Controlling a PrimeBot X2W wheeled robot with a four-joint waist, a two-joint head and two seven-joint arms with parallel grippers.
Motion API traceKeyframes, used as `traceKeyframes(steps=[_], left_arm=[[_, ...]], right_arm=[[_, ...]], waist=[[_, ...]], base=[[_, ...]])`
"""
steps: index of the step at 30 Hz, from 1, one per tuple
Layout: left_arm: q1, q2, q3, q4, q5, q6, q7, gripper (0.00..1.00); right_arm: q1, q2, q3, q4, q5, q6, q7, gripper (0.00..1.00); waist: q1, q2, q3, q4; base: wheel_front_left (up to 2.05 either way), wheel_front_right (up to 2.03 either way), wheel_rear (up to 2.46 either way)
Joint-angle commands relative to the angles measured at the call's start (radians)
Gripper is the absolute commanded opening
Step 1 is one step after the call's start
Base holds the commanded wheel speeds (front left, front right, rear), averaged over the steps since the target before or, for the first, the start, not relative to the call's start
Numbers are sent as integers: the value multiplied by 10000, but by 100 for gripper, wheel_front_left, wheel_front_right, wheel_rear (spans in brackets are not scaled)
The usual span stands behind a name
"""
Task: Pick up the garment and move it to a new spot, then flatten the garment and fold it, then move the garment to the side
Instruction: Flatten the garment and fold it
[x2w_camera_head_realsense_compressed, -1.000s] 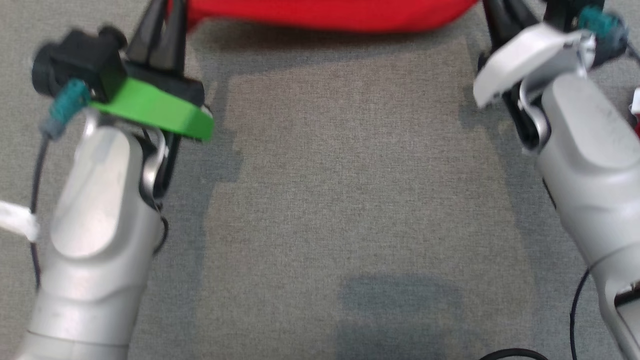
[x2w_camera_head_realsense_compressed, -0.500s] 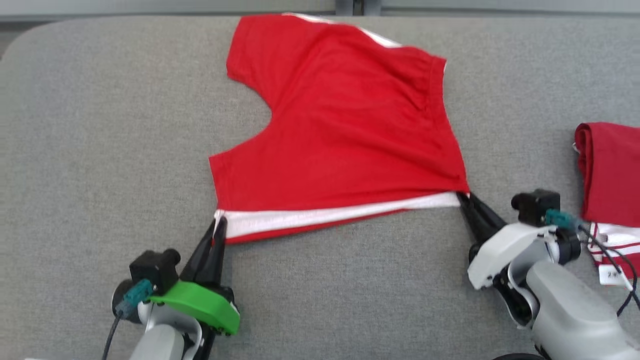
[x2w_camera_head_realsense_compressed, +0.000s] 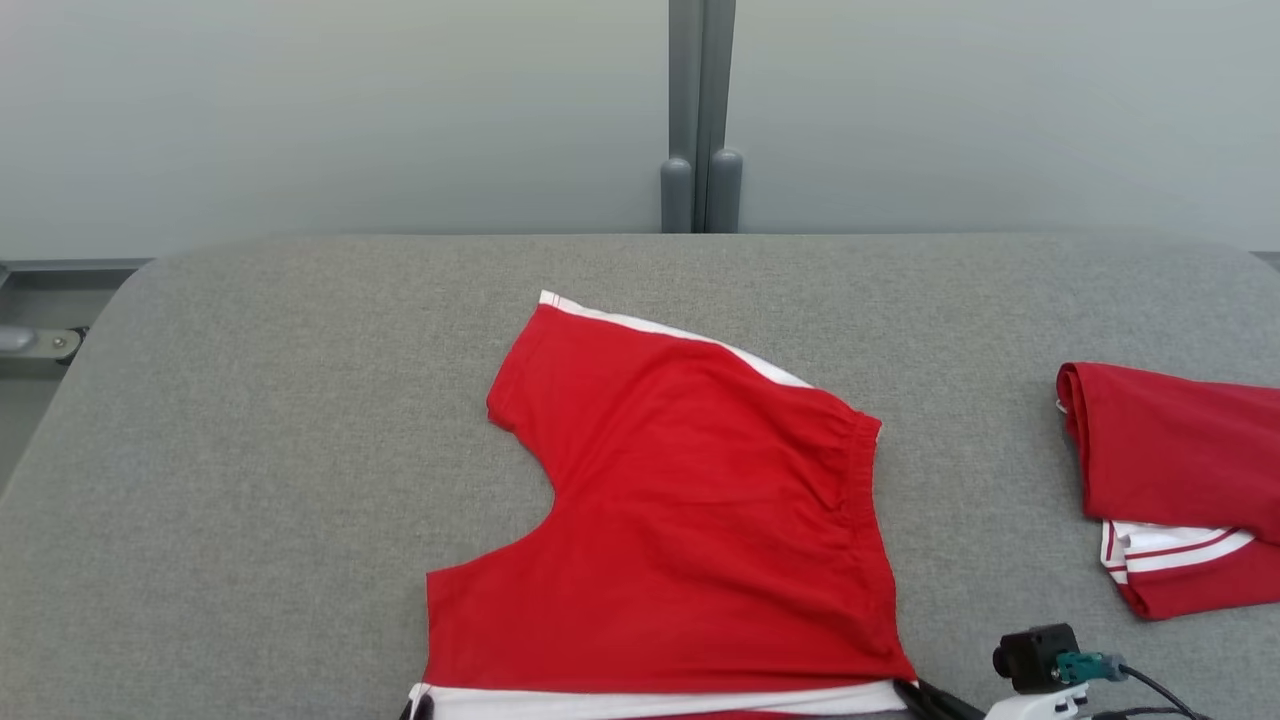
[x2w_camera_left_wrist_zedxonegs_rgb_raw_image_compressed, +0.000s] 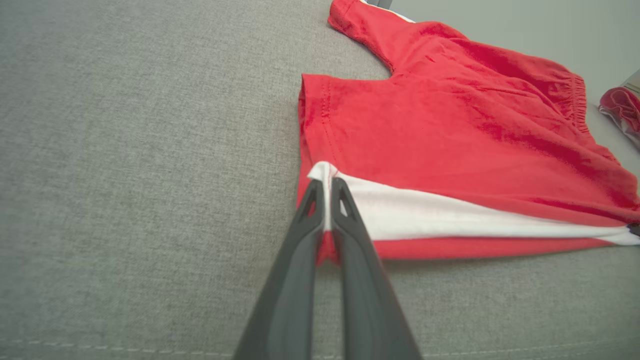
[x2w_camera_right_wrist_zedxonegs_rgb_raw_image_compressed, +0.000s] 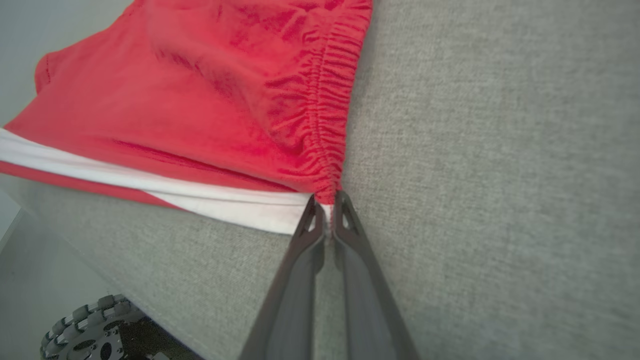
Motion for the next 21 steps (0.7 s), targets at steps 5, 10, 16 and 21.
traceKeyframes(steps=[5,10,16,21], left_arm=[[559,237,594,-321,428,30,3,0],[-176,388,897,-1238,717,40,-7,0],[-2277,739,429,-1652,822,52,-18,0],[-4490,1017,-84,-611,669,50,-17,0]], right_arm=[[822,-923,964,-1244,863,-45,833,0],[246,-1647,592,-2204,1560,-47,577,0],[-924,-1663,-247,-2566,2194,-47,269,0],[-2496,-1239,-690,-1953,2012,-47,116,0]], waist=[[1,0,-232,-22],[1,0,139,-45],[1,0,1093,-169],[1,0,2080,-505]], base=[[0,0,0],[0,0,0],[0,0,0],[0,0,0]])
